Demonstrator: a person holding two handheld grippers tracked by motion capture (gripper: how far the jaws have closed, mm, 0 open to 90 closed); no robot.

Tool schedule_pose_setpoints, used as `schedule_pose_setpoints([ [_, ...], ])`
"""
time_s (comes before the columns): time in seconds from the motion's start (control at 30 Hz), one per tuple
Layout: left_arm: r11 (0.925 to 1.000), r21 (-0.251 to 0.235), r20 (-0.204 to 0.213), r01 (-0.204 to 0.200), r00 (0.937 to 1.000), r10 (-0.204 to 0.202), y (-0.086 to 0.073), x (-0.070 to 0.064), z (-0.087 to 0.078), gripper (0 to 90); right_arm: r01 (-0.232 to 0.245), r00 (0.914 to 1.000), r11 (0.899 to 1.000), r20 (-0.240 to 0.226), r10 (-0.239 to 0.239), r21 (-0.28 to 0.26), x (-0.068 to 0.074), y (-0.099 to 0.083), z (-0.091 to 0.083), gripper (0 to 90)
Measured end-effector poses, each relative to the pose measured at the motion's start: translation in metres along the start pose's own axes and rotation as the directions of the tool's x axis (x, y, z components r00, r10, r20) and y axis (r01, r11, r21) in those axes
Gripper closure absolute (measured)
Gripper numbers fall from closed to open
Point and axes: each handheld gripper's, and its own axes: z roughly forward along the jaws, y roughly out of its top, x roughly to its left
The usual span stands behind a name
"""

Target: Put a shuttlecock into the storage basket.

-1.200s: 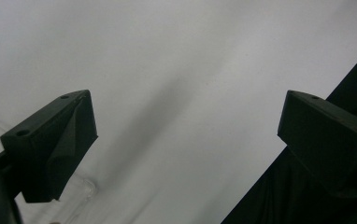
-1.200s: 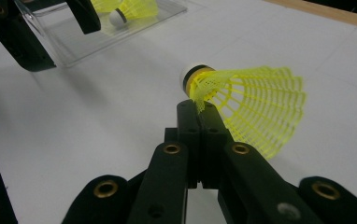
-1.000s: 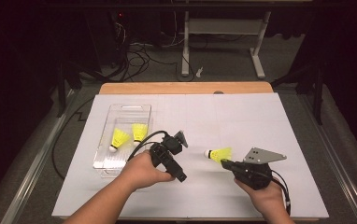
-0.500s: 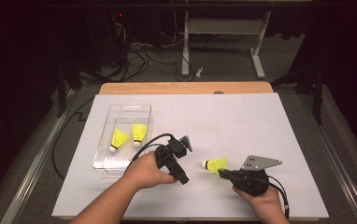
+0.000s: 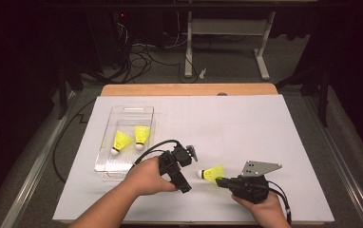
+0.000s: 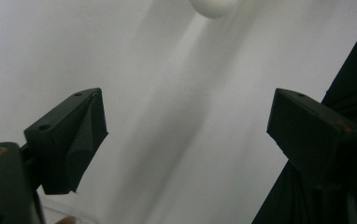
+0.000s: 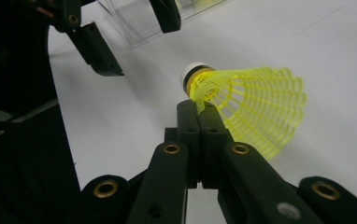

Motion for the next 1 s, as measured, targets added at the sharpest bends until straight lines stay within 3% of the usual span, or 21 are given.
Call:
schedule_pose_setpoints([
  [0.17,0.9999,-0.001,-0.003,-0.016,0.9999,0.016,0.002,0.0,-0.006,15.5,-0.004,0.9995,1.0,-0.031,0.004,-0.007,0.002,0.001,0.001,90.0],
  [0.37,0.9969,0.026,0.004,-0.074,0.9973,0.074,0.005,-0.004,-0.01,15.7,-0.01,0.9976,1.0,-0.069,0.009,-0.019,0.005,0.003,0.002,90.0],
  [0.53,0.9959,0.029,0.011,-0.086,0.9963,0.085,0.006,-0.006,-0.008,17.5,-0.014,0.9955,1.0,-0.094,0.012,-0.02,0.007,0.004,0.003,90.0],
  [0.8,0.9899,0.036,0.017,-0.137,0.9905,0.136,0.009,-0.014,-0.002,27.5,-0.017,0.9915,1.0,-0.129,0.016,-0.009,0.01,0.005,0.011,90.0],
  [1.0,0.9889,0.022,0.016,-0.147,0.989,0.147,0.01,-0.016,0.0,37.3,-0.02,0.99,1.0,-0.14,0.018,-0.012,0.011,0.006,0.014,90.0],
])
